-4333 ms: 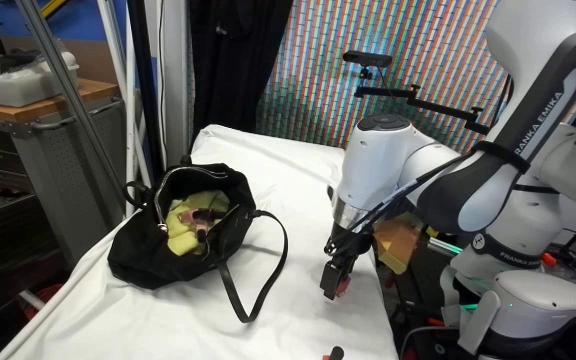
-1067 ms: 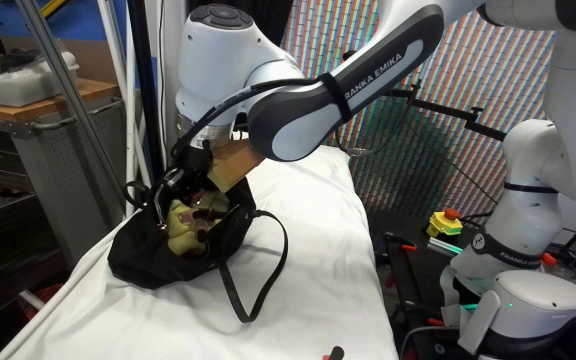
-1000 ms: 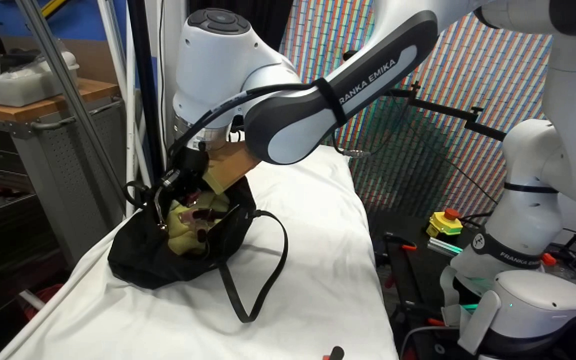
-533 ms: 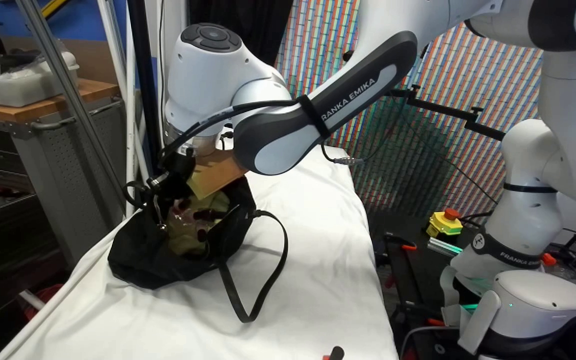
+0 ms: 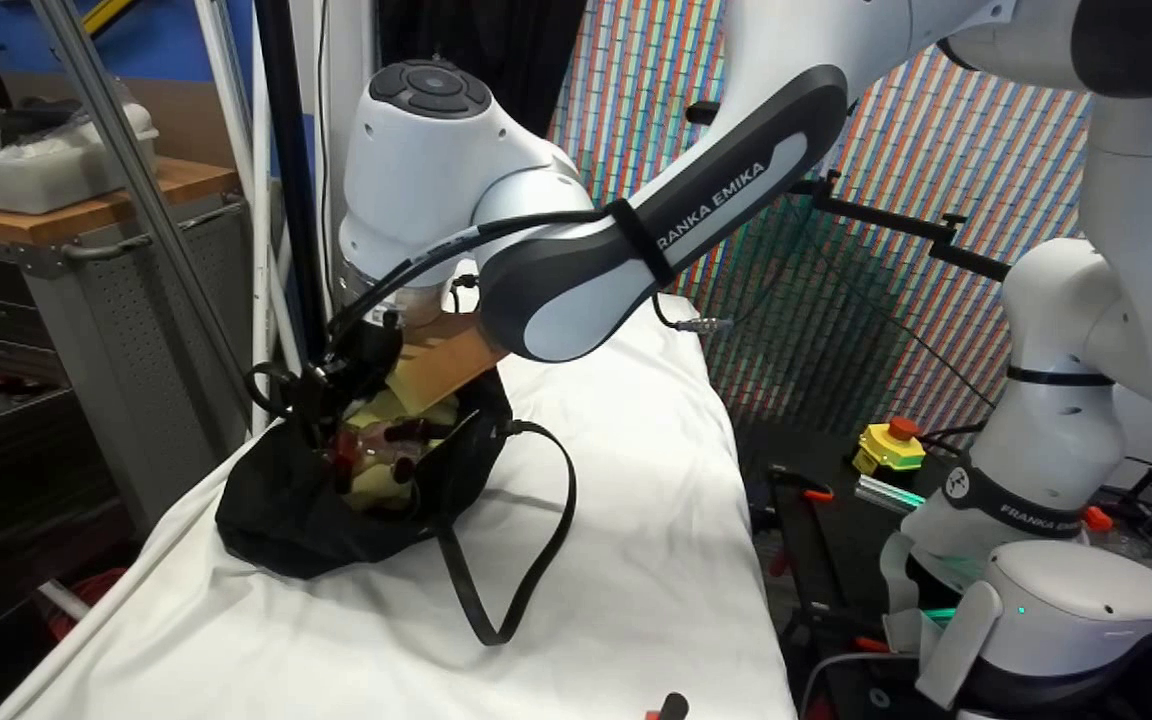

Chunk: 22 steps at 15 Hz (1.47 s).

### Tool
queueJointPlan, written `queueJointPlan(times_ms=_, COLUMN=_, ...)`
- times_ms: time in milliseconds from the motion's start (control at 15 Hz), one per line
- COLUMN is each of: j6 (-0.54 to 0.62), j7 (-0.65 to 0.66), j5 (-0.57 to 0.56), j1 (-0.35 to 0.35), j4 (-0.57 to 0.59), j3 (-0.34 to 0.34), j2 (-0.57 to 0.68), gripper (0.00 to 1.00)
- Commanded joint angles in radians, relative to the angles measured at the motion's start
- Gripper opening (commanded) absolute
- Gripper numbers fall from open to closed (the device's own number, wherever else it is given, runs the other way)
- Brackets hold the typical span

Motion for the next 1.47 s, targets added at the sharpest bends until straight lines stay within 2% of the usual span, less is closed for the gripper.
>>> queueJointPlan(times_ms=0, j6=-0.021, j7=-0.031, j5=0.039, j1=0.008, j4=-0.163, j3=0.044, j2=-0.135, gripper=1.0)
queueJointPlan(times_ms=333, j6=-0.021, j7=0.034, j5=0.057, j1=0.026, j4=-0.381, j3=0.104, j2=-0.293, gripper=1.0)
queueJointPlan(times_ms=667, j6=-0.026, j7=0.032, j5=0.129, j1=0.019, j4=-0.523, j3=0.209, j2=-0.396, gripper=1.0)
queueJointPlan(times_ms=1067, j6=-0.026, j7=-0.019, j5=0.211, j1=0.023, j4=-0.571, j3=0.317, j2=-0.412, gripper=1.0)
queueJointPlan(times_ms=1400, j6=-0.028, j7=-0.153, j5=0.298, j1=0.017, j4=-0.558, j3=0.369, j2=-0.378, gripper=1.0)
